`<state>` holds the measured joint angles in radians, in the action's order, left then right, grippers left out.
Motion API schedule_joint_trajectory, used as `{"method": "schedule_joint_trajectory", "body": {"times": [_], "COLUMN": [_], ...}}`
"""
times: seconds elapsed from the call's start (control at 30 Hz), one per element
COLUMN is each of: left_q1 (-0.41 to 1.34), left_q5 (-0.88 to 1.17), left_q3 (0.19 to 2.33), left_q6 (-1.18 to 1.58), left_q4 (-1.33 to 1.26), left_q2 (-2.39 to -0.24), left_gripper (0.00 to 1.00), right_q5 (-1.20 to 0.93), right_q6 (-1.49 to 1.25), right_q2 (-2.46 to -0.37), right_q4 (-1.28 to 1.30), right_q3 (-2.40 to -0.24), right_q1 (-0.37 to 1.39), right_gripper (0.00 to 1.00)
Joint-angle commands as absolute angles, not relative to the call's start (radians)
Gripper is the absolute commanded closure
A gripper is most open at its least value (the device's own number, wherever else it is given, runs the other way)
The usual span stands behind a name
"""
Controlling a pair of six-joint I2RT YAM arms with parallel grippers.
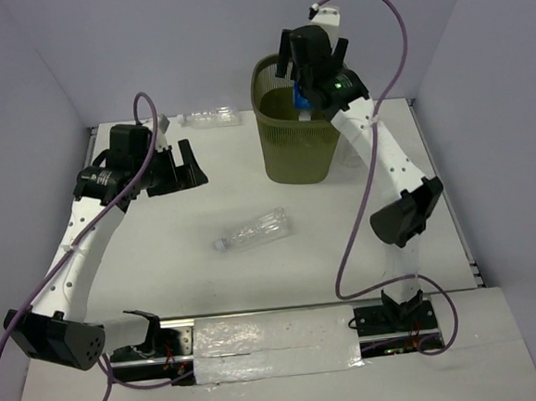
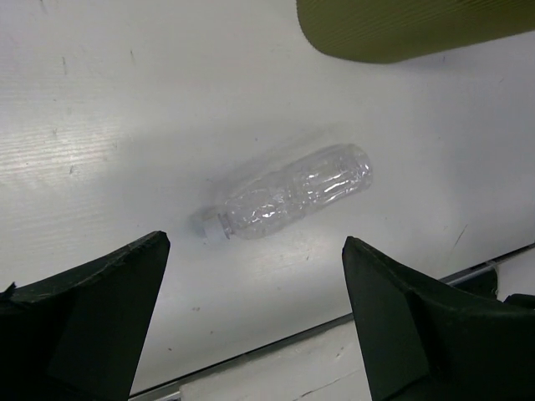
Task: Put the plastic bottles in the bin
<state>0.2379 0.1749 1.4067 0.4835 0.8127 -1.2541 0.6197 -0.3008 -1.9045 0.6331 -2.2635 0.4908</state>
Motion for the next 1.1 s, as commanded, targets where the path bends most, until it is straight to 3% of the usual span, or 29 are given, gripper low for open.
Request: {"method": "schedule_joint_trajectory", "body": {"times": [0.0, 0.13, 0.23, 0.43, 0.6, 0.7, 0.83, 1.07], "left_q1": [0.264, 0.265, 0.267, 0.275, 0.276, 0.276, 0.276, 0.276], "left_q5": [0.115, 0.103, 0.109, 0.057, 0.022, 0.000, -0.129, -0.161], "left_q3": [1.407, 1.408, 1.411, 1.407, 1.407, 1.416, 1.439, 1.485], "left_q6": [0.442, 0.460, 0.456, 0.443, 0.454, 0.463, 0.472, 0.466], "left_q4": [0.816, 0.799, 0.782, 0.779, 0.776, 0.776, 0.776, 0.801], "left_q2": [-1.258, -1.273, -1.284, -1.301, -1.302, -1.298, -1.270, -1.287], "left_gripper": [0.01, 0.01, 0.01, 0.02, 0.01, 0.01, 0.01, 0.01], "right_q5": [0.644, 0.637, 0.623, 0.494, 0.224, 0.090, 0.035, -0.067], "right_q6": [-0.279, -0.291, -0.302, -0.474, -0.584, -0.591, -0.531, -0.492], "right_q2": [-1.965, -1.883, -1.709, -1.416, -1.296, -1.333, -1.494, -1.782], "right_q4": [0.696, 0.720, 0.661, 0.669, 0.568, 0.541, 0.607, 0.614], "right_q3": [-2.458, -2.450, -2.266, -1.744, -1.412, -1.331, -1.414, -1.560], "right_q1": [0.486, 0.486, 0.468, 0.250, 0.024, -0.078, -0.110, -0.126], "right_gripper": [0.00, 0.00, 0.00, 0.00, 0.00, 0.00, 0.00, 0.00]}}
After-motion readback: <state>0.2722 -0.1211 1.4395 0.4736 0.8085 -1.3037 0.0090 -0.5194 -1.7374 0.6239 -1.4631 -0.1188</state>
